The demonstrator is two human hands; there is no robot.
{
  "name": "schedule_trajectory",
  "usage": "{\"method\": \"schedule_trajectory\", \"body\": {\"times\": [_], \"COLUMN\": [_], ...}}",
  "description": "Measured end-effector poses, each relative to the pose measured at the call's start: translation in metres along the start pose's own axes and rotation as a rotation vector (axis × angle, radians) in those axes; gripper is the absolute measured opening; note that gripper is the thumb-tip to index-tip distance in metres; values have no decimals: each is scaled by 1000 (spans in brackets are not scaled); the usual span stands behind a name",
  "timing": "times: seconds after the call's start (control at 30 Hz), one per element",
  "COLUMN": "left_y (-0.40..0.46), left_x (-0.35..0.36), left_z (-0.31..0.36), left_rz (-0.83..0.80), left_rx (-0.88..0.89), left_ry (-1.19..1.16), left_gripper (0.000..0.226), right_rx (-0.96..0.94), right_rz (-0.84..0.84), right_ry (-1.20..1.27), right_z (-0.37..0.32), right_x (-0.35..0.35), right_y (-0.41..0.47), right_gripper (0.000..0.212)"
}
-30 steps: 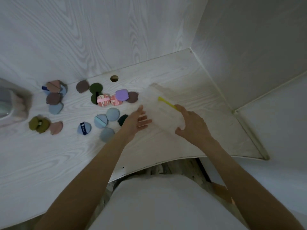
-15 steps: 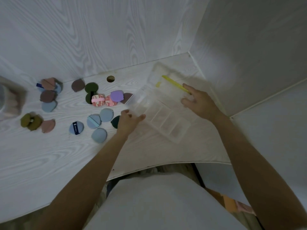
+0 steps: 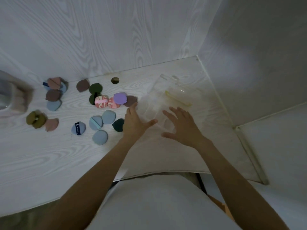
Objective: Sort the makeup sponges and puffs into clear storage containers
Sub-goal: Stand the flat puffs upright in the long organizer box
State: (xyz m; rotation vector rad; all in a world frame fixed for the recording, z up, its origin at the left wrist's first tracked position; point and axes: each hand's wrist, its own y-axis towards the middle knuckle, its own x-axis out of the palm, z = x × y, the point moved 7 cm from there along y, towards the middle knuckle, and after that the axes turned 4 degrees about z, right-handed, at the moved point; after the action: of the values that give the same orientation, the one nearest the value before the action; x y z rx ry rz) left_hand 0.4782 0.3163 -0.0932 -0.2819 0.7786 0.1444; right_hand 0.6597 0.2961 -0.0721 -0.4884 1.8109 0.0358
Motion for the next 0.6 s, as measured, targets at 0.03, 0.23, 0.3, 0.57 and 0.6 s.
{"method": "schedule_trajectory", "body": {"times": [0.03, 0.23, 0.3, 0.57, 0.6], "left_y": [1, 3, 2, -21, -19], "left_x": [2, -51, -78, -107, -105], "left_z": [1, -21, -53, -132, -132], "left_rz": [-14, -31, 27, -54, -55], "left_rx": [-6, 278, 274, 182, 199], "left_ry": [5, 90, 187, 350, 324], "left_gripper": [96, 52, 44, 29, 25], "right_rx": [-10, 4, -90, -196, -183], "right_rz": [-15, 175, 297, 63, 29], "right_ry": [-61, 163, 236, 43, -65], "right_z": [-3, -17, -44, -169, -173], "right_x": [4, -7, -15, 40, 52], "right_y": [1, 1, 9, 87, 93], "right_gripper": [80, 58, 44, 35, 37]}}
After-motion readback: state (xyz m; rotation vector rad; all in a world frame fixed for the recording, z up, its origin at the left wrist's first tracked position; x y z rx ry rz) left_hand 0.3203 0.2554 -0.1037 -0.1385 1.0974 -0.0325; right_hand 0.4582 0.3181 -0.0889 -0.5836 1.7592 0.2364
